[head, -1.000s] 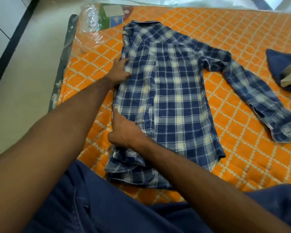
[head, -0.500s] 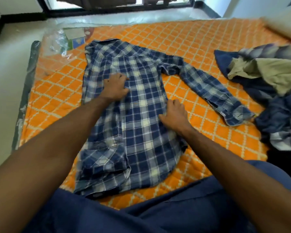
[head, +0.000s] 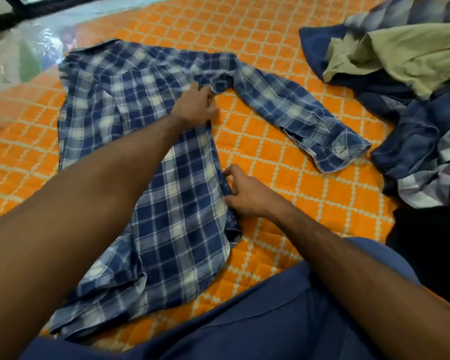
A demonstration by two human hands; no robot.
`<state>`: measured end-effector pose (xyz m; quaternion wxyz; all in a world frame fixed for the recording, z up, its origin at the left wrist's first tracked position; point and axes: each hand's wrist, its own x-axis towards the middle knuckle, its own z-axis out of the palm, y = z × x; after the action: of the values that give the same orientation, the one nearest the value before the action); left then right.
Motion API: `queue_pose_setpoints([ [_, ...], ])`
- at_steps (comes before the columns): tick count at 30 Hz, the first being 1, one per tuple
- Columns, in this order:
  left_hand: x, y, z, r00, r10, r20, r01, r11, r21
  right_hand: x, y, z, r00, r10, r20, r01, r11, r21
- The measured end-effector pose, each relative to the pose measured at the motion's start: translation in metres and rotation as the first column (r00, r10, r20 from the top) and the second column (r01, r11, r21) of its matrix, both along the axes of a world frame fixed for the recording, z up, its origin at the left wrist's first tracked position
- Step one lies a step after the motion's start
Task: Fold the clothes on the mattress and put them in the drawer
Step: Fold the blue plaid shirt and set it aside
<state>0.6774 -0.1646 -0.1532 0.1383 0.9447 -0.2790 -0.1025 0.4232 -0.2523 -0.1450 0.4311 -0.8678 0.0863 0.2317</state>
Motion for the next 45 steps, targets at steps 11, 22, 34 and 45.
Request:
queue_pose_setpoints([
  [11,0.017,-0.015,0.000,0.993,0.032,0.114,-0.031,0.999,-0.016,0.005,-0.008,0.010,0.996,-0.084,-0.033,0.090,0.959,0.267],
  [22,0.033,0.048,0.033,0.975,-0.105,0.198,0.087,0.991,0.101,0.017,0.049,0.059,0.997,0.066,0.041,-0.074,0.970,0.233],
  [34,0.022,0.164,0.024,0.957,-0.043,0.288,-0.022,0.976,0.218,0.029,0.154,0.049,0.879,0.473,-0.058,-0.476,0.873,-0.103],
  [45,0.009,0.190,0.000,0.892,-0.109,0.438,-0.088,0.910,0.406,0.006,0.185,0.028,0.789,0.588,-0.176,-0.614,0.756,-0.226],
])
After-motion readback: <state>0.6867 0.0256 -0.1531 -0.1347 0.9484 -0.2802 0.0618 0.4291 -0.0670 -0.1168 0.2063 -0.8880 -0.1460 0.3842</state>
